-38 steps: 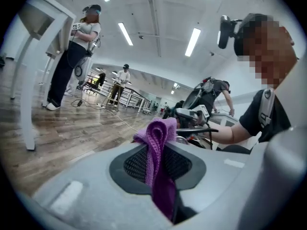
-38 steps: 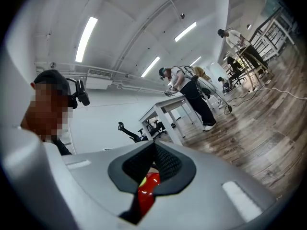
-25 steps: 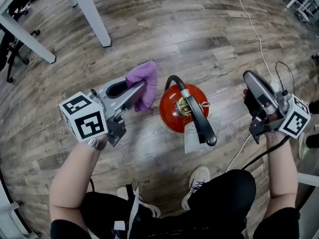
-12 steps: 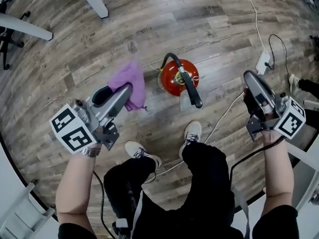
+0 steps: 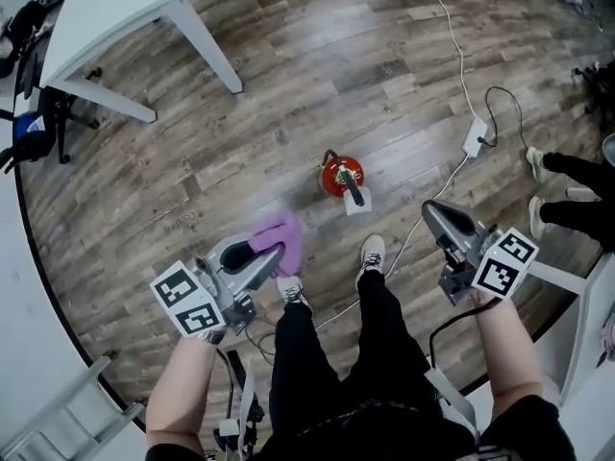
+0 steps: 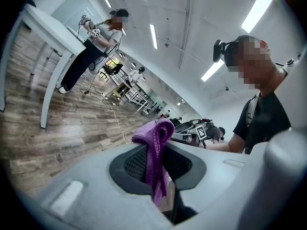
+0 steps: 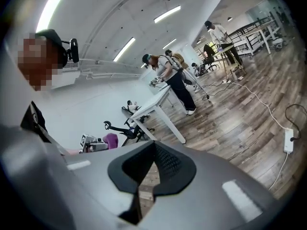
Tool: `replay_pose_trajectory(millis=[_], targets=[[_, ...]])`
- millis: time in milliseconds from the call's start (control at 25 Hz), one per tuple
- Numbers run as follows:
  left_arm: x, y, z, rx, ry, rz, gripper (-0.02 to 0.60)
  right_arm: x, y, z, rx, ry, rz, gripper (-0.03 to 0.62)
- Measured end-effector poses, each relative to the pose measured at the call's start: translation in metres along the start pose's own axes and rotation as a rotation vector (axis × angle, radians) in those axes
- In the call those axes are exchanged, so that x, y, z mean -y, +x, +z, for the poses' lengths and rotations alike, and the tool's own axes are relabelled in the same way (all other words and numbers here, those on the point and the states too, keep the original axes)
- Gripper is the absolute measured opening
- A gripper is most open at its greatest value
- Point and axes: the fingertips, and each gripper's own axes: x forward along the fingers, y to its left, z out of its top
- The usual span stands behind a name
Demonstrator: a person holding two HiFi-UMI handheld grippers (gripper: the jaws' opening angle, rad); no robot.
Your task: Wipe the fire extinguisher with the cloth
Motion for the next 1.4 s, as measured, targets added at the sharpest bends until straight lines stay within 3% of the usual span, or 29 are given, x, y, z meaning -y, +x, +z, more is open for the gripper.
replay_pose_trajectory(millis=[160, 360, 680, 880, 1120, 1400], targets=[[0.057, -0.028, 0.04, 0.018, 0.05, -0.047, 0.061, -0.065, -0.021, 0.017, 0.008, -0.015, -0.022, 0.005], [0.11, -0.068, 0.064, -0.011, 0.071, -0.145, 0.06, -0.131, -0.049, 0.028, 0.103, -0.013, -0.093, 0.005], [0.149, -0.102, 0.032, -0.18, 0.052, -0.258, 0.061, -0.194, -0.088, -0.02, 0.129, 0.004, -0.248, 0.005], [0.185, -0.095, 0.009, -0.209, 0.029, -0.308, 0.061, -0.218, -0.115, -0.05, 0.125, 0.04, -0.278, 0.005], [0.217, -0.089, -0.029, -0.192, -0.039, -0.305, 0.061, -0.232, -0.139, -0.07, 0.08, -0.012, -0.261, 0.005], [0.258, -0.077, -0.058, -0.099, -0.058, -0.215, 0.061, -0.232, -0.179, -0.081, 0.033, -0.065, -0.204, 0.004]])
